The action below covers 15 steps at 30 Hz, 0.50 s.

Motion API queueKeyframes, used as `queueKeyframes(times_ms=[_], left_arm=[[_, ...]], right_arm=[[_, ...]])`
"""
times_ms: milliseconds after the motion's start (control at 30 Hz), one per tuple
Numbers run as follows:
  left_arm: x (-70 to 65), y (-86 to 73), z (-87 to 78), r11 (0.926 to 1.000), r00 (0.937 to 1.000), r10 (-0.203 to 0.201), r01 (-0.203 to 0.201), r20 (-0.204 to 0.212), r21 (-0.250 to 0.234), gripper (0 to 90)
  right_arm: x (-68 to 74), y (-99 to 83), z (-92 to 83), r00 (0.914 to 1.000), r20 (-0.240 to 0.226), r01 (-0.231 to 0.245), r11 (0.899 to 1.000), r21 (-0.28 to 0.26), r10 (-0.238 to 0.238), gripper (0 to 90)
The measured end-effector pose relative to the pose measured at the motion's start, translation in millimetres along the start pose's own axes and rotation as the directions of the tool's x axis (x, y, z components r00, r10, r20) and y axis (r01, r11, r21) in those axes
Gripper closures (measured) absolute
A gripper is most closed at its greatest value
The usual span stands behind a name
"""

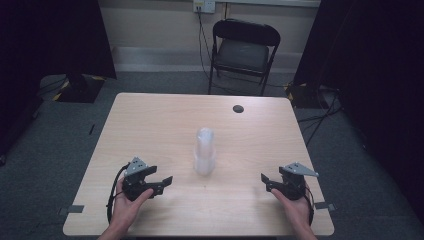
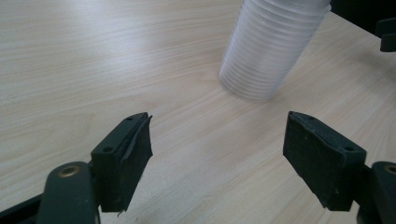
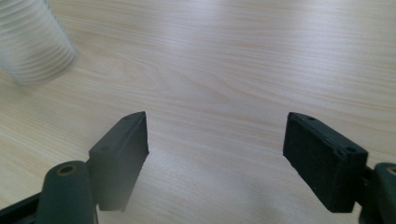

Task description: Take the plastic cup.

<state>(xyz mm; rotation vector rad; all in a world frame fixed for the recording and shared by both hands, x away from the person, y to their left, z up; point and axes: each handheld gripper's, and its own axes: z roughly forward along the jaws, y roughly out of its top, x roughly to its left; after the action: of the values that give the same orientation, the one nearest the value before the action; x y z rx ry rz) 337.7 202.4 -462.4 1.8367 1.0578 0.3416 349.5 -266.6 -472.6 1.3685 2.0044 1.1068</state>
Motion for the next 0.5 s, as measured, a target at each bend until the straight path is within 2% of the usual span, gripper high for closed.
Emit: queueKeyframes(times_ms=[67,100,133,167,200,300,433,500], left_arm=[[-1.2,1.1,0.5,0.9999,0.9999,0.013,-0.013,-0.011,0.000,23.6],[-2.5,1.6,1.2,0.9990,0.9987,0.041,-0.041,-0.031,0.019,24.3],[-2.8,1.5,1.8,0.9984,0.9979,0.051,-0.049,-0.041,0.029,24.8],[-3.0,1.1,2.7,0.9981,0.9981,0.046,-0.044,-0.042,0.042,25.1],[-3.2,0.5,3.5,0.9984,0.9988,0.035,-0.033,-0.035,0.045,26.3],[-4.0,0.4,2.4,0.9979,0.9990,0.040,-0.039,-0.021,0.052,27.2],[-8.1,3.2,-2.7,0.9983,0.9984,0.051,-0.052,0.025,0.026,22.8],[-9.9,4.3,-4.3,0.9979,0.9979,0.057,-0.058,0.032,0.027,21.6]], right_arm=[[-0.5,0.3,0.1,1.0000,-0.006,-0.006,1.000,0.005,0.006,22.7],[-1.0,0.6,0.2,0.9999,-0.011,-0.012,1.000,0.006,0.012,23.6],[-2.3,1.2,0.6,0.9996,-0.020,-0.022,1.000,0.012,0.022,24.8],[-2.8,1.5,0.7,0.9994,-0.023,-0.026,1.000,0.013,0.026,24.8],[-3.1,1.8,0.8,0.9990,-0.030,-0.031,0.999,0.014,0.032,25.2],[-2.7,2.4,0.9,0.9983,-0.043,-0.039,0.999,0.014,0.040,25.9],[-1.6,2.6,-0.2,0.9969,-0.060,-0.050,0.999,0.017,0.051,26.0],[-1.1,3.0,-0.7,0.9972,-0.058,-0.048,0.999,0.015,0.048,26.0]])
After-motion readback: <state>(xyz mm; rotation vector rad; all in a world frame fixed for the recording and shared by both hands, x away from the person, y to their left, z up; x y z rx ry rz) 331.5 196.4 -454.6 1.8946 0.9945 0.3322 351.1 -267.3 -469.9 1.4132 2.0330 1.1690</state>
